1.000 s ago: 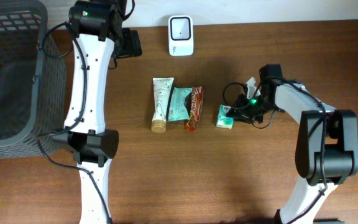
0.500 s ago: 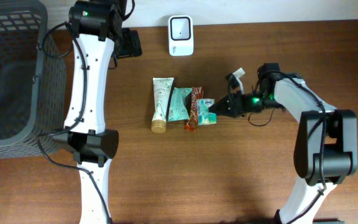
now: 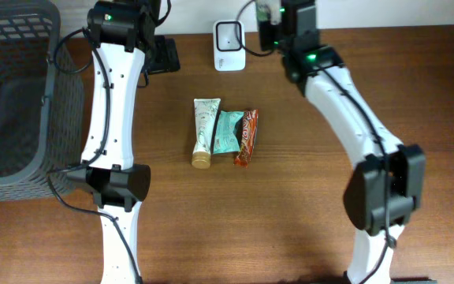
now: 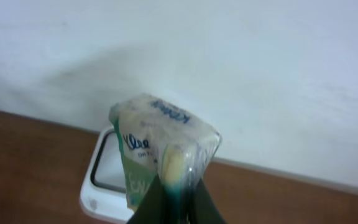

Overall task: Scan the item barcode
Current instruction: 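Lift the tissue pack with the right gripper up to the scanner, then carry the tissue pack right and set it at the table's right edge, then grasp the red candy bar with the right gripper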

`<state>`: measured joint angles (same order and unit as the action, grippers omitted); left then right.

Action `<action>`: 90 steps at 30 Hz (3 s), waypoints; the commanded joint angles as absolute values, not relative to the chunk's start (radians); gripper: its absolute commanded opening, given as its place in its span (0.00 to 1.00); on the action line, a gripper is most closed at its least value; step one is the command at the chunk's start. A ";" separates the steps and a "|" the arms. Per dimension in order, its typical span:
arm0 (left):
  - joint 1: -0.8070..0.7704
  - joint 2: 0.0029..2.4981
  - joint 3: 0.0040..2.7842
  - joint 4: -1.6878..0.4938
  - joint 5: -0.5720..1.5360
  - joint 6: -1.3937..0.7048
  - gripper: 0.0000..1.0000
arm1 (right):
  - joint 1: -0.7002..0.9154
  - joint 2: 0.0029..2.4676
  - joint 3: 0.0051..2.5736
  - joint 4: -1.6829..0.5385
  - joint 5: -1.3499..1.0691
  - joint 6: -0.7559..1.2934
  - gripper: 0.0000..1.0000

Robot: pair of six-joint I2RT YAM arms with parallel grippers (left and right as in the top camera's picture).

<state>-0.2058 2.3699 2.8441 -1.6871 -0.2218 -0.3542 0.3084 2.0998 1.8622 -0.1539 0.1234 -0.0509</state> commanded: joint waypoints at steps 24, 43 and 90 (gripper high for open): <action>-0.209 2.362 2.841 -1.688 -0.232 -0.339 0.99 | -0.015 2.217 1.908 -0.377 0.511 0.259 0.04; -0.209 2.362 2.841 -1.688 -0.233 -0.339 0.99 | -0.609 2.022 1.917 -0.773 0.101 0.409 0.99; -0.209 2.362 2.841 -1.688 -0.232 -0.339 0.99 | 0.348 1.939 1.327 -0.566 -0.158 0.623 0.85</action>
